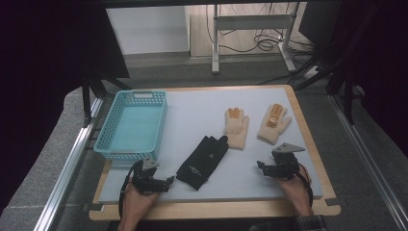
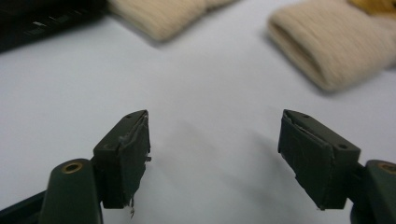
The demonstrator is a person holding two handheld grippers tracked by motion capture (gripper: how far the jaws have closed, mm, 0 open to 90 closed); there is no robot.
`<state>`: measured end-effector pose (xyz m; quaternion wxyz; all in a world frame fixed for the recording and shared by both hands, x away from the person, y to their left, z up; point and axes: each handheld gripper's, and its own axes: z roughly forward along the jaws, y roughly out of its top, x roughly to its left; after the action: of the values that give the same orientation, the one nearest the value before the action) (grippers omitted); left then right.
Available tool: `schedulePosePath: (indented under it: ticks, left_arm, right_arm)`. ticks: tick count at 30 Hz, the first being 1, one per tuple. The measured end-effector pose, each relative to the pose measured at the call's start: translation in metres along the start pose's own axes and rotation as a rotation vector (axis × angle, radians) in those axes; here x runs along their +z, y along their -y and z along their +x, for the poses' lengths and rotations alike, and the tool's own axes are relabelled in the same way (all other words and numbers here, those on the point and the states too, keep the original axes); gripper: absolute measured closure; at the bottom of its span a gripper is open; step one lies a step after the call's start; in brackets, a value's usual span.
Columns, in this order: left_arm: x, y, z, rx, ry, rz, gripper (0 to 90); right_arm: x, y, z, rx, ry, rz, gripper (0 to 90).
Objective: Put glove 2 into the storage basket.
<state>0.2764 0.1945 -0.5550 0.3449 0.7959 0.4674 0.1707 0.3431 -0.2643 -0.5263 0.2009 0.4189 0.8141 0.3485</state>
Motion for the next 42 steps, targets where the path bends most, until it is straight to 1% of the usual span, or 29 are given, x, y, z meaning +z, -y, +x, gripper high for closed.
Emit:
schedulePosePath:
  ticks: [3,5,8,11,13,15,16,19,21,24,25,27,29,31,32,33,34,35,38,40,42]
  left_arm:
    - [0.0,0.0,0.0,0.0,0.0,0.0,2.0]
    - [0.0,0.0,0.0,0.0,0.0,0.0,2.0]
    - [0.0,0.0,0.0,0.001,0.001,0.0,1.9]
    - [0.0,0.0,0.0,0.006,0.005,0.001,1.9]
    - [-0.001,0.0,0.0,0.017,0.007,0.003,2.5]
    - [-0.002,-0.001,0.0,0.022,0.013,0.004,4.4]
    - [-0.003,-0.002,-0.001,0.022,0.025,0.008,4.4]
    - [-0.008,-0.008,-0.008,0.04,0.039,-0.004,4.0]
    - [-0.012,-0.013,-0.012,0.045,0.059,-0.016,3.8]
    - [-0.015,-0.022,-0.019,0.043,0.091,-0.018,3.4]
    - [-0.014,-0.024,-0.022,0.039,0.097,-0.018,3.3]
    - [-0.011,-0.031,-0.027,0.05,0.113,-0.011,3.2]
    - [-0.007,-0.039,-0.034,0.058,0.118,-0.002,3.0]
    - [-0.004,-0.048,-0.04,0.067,0.13,-0.005,2.9]
    - [-0.004,-0.048,-0.04,0.067,0.13,-0.005,2.7]
    - [-0.002,-0.054,-0.044,0.073,0.138,-0.008,2.7]
    - [0.002,-0.062,-0.049,0.084,0.138,0.001,2.3]
    - [0.005,-0.068,-0.051,0.083,0.14,0.005,1.9]
    - [0.014,-0.079,-0.058,0.084,0.154,0.019,0.8]
    - [0.023,-0.087,-0.063,0.096,0.152,0.041,0.2]
    - [0.032,-0.092,-0.065,0.101,0.151,0.061,0.0]
  right_arm:
    - [0.002,0.004,-0.002,-0.001,0.002,-0.006,23.3]
    - [0.002,0.003,0.0,-0.016,0.012,-0.001,22.6]
    - [0.002,0.004,0.0,-0.013,0.01,-0.001,22.4]
    - [0.003,0.004,0.0,-0.013,0.012,-0.002,22.1]
    - [0.003,0.004,0.0,-0.013,0.013,-0.003,22.1]
    - [0.003,0.004,0.0,-0.012,0.013,-0.003,22.1]
    - [0.003,0.004,0.0,-0.012,0.013,-0.003,22.1]
    - [0.003,0.004,0.0,-0.012,0.013,-0.004,22.1]
    - [0.002,0.004,0.0,-0.012,0.014,-0.004,22.1]
    - [0.003,0.004,0.0,-0.012,0.013,-0.004,22.1]
    - [0.003,0.004,0.0,-0.011,0.013,-0.004,22.1]
    - [0.003,0.004,0.0,-0.01,0.011,-0.004,22.1]
    - [0.003,0.004,0.0,-0.01,0.012,-0.003,22.1]
    - [0.003,0.004,0.0,-0.01,0.011,-0.004,22.1]
    - [0.003,0.004,0.0,-0.01,0.011,-0.004,22.1]
    - [0.003,0.004,0.0,-0.01,0.012,-0.004,22.1]
    - [0.003,0.004,0.0,-0.011,0.012,-0.004,22.1]
    - [0.003,0.004,0.0,-0.011,0.013,-0.004,22.1]
    - [0.002,0.004,0.0,-0.01,0.013,-0.005,22.0]
    - [0.002,0.004,0.0,-0.011,0.014,-0.006,22.0]
    - [0.002,0.004,0.0,-0.011,0.014,-0.005,22.0]
